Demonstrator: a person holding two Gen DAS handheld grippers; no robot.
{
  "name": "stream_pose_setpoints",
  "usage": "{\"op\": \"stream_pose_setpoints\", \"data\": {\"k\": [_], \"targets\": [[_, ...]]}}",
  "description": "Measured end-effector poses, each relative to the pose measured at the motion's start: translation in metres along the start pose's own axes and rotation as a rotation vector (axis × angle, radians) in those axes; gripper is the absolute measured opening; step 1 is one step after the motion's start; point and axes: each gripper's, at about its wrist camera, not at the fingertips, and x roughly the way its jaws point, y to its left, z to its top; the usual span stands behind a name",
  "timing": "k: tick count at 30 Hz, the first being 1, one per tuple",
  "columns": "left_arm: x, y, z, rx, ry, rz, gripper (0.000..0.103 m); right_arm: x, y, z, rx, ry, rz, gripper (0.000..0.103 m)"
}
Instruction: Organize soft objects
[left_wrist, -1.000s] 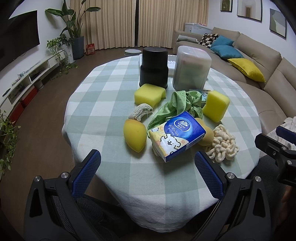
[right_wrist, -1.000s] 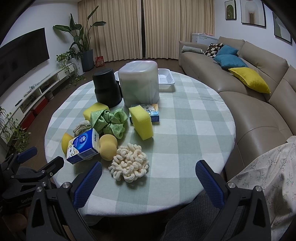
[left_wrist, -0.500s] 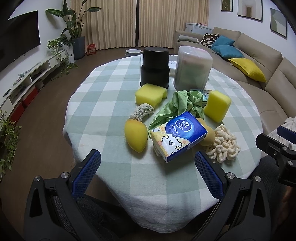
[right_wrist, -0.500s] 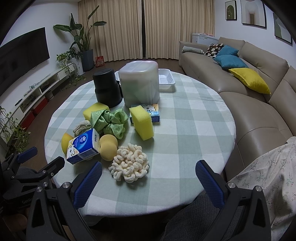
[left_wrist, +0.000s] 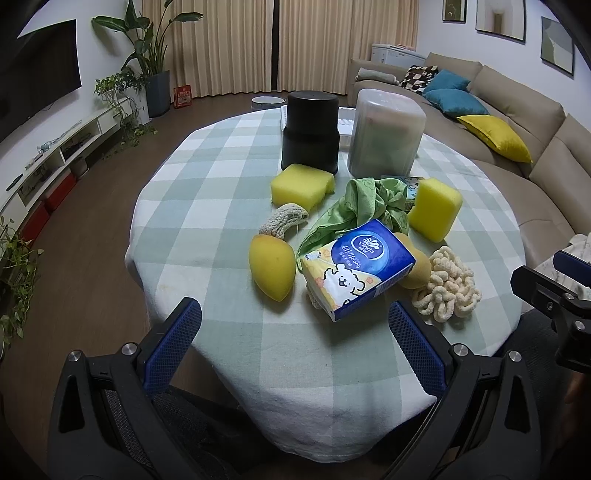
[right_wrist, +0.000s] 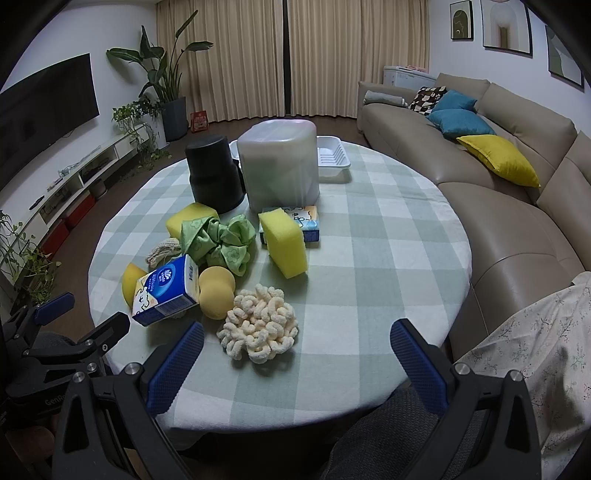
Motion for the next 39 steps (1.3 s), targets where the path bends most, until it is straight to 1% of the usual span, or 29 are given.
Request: {"op": "stream_pose_setpoints", "data": {"k": [26,30,31,36,39], "targets": [[0.003,0.002,-0.004,-0.007,0.006,-0.004,0.103,0.002,0.002,-0.002,-0.001,0.001,0.000,0.103],[0.005,0.006,-0.006,0.009,0.003,0.008,0.103,0.004,0.000,-0.003,-0.004,0.005,0.005,0.103],[0.006,0.009,-0.006,0.020,0.002,0.015,0.103,0.007,0.001,-0.010,-0.006,0.004,0.006,0.103],[0.017,0.028,-0.006,0.027,0.037,0.012,0.103,0.010,-0.005,-0.012,-0.032,-0.006,0.041,0.103],[0.025,0.032,-0.009,0.026,0.067,-0.001,0.103,0.019,-0.003,-0.012,-0.052,0.011,0.075,0.103]]}}
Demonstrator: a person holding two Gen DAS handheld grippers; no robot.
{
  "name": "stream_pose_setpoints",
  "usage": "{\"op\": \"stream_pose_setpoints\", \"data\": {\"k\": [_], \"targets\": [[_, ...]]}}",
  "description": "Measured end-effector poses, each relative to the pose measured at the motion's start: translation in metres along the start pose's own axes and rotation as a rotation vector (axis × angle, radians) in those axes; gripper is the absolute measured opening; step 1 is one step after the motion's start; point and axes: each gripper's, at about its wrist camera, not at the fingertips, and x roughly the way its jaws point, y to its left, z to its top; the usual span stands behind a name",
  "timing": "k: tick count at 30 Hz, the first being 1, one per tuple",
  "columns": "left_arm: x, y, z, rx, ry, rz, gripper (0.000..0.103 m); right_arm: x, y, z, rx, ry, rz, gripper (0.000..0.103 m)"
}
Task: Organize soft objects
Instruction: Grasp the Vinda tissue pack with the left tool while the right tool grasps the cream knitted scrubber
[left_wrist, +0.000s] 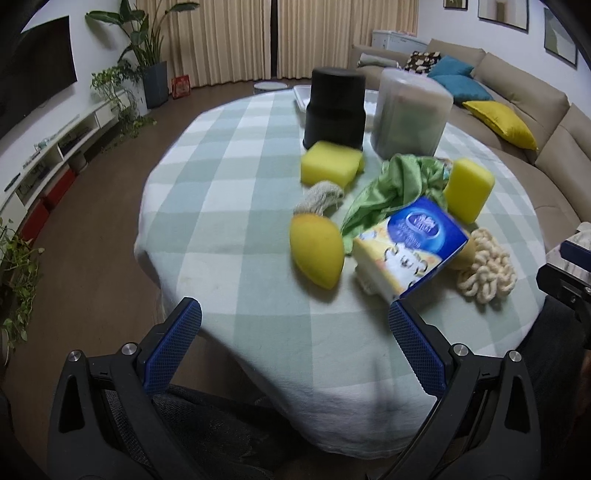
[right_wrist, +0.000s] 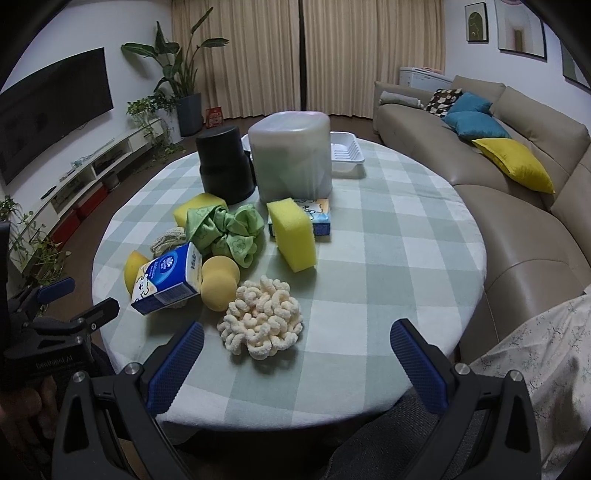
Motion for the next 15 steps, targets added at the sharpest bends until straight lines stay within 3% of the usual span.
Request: {"op": "stream_pose_setpoints", "data": {"k": [5,12,15], "targets": [[0.006,-0.009,-0.001,0.031,0.012,-0.049,0.103,0.019,-0.007,-0.001,0.010,0.051,0.085,0.103],[0.009,-0.014,0.008,0.052,-0.018,-0.166,0.103,0.048,-0.002,0.006,-0.013,0.120,0.113,0.102],[0.014,-0.017,0.013,0.076,-0.011,-0.157,0.103,0.057,0.000,0.005,-0.026,0.144,0.116,0.101]]}}
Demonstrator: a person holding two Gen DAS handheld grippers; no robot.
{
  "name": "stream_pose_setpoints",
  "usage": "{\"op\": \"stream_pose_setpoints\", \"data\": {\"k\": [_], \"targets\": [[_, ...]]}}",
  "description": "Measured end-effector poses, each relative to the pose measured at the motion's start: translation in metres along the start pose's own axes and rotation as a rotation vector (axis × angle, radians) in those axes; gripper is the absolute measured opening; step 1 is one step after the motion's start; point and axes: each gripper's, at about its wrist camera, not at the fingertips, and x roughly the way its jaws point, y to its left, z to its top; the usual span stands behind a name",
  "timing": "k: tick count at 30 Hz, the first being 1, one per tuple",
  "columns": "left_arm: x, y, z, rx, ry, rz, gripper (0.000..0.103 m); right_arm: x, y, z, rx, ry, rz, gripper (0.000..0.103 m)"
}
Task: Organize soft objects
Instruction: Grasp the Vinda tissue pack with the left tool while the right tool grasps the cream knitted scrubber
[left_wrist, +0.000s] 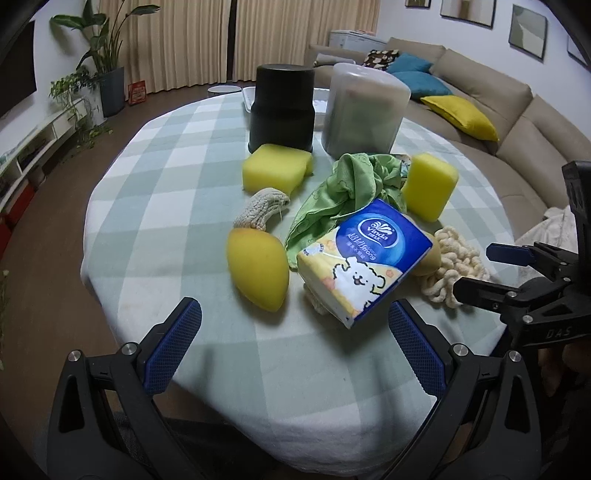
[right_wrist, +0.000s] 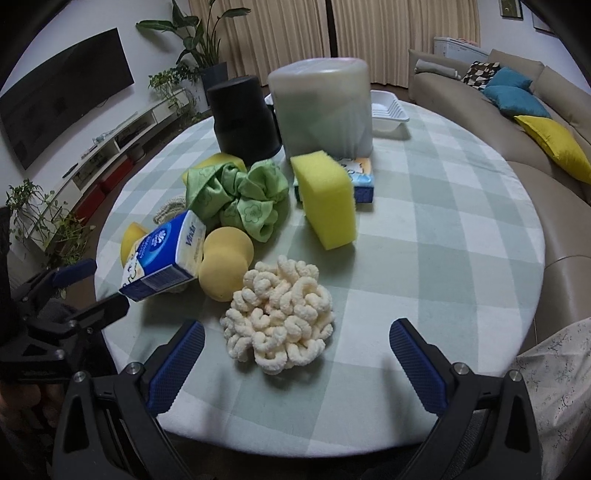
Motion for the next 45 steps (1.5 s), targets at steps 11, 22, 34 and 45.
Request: {"op": "stream_pose_setpoints", "data": {"k": [11,22,34,45], "targets": [[0.014,-0.007,0.010,0.056,0.020,-0.009,0.102,0.022,0.000,0.003,-0.005,0.042,0.021,0.094],[0.018,-0.011,0.017,0.059,-0.026,-0.083,0.101,0.024,0.002,0.002,-0.032,0.010,-0.002,0.094],[0.023,-0.023,0.024,0.142,0.033,-0.003,0.101,0.029,0.018,-0.005,-0.136,0.016,-0.049,0.103],[0.025,-0.033,0.041,0.318,0.004,-0.056,0.101,0.026,0.009,-0.003,-0.093,-0.001,-0.017,0.101]]}}
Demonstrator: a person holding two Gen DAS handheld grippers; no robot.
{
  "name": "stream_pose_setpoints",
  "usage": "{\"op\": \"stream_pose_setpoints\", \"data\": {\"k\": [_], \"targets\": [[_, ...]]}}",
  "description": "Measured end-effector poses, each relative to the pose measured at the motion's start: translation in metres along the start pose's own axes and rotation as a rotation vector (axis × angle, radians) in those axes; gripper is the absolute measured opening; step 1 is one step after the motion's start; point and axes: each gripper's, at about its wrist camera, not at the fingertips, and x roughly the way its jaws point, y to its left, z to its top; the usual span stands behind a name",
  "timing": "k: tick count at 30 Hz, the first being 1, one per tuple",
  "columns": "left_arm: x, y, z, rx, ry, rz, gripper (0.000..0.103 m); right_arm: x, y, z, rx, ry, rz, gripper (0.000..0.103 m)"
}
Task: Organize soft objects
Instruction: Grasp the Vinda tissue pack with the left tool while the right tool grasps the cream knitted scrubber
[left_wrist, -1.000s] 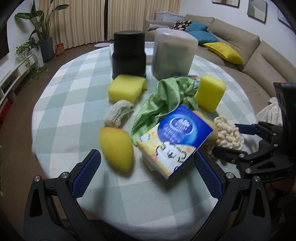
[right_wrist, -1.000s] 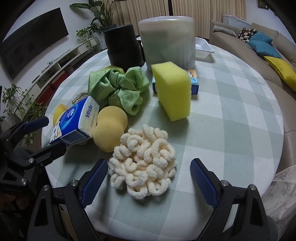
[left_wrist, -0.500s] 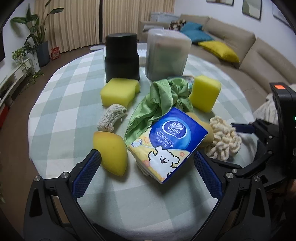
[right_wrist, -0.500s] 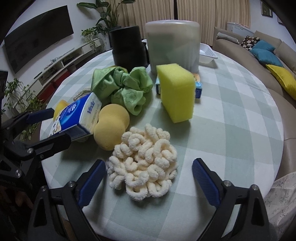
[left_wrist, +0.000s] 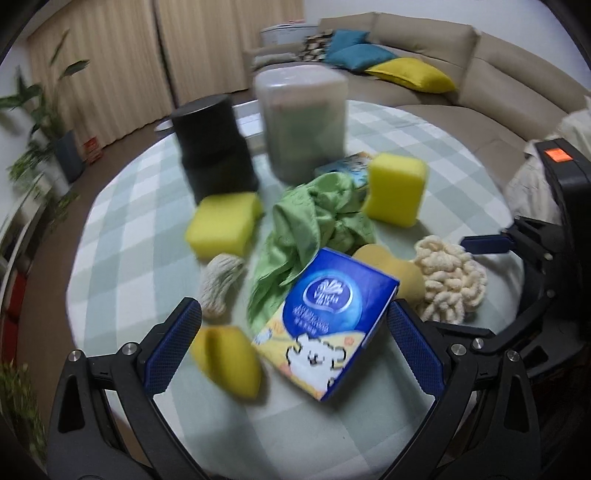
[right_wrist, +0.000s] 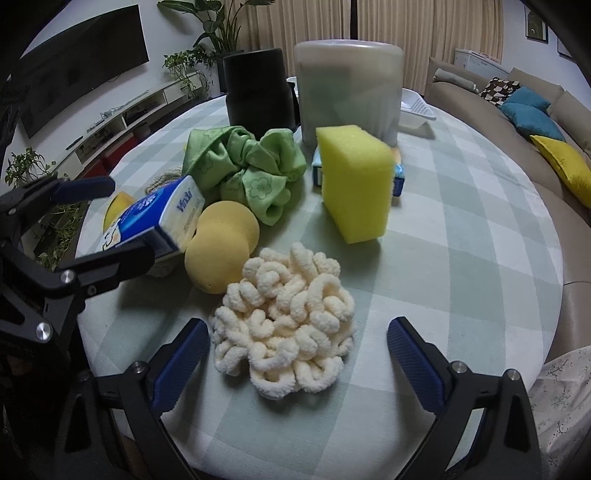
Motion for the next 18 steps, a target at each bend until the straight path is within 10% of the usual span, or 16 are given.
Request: {"op": "stream_pose_setpoints", "data": {"k": [6,9,18], "targets": [[0.0113,-0.0046,-0.0056,0.039,0.045,-0.051,0.095,-0.0024,-0.0059,-0.0001,0.013,-0.008,0.016,0.096],[0.0108,-0.0064,-0.0046,0.037,0.055,-0.116,0.069,-0.0037,-0.0078,0.0002,0.011,-0.012,0.015,0.092],[0.0037,0.0006,-0.0069,-0.018,0.025,-0.145,0.061,-0.0070,-0.0099,0.0013,0.011,-0.036,0.033,0.052]]}}
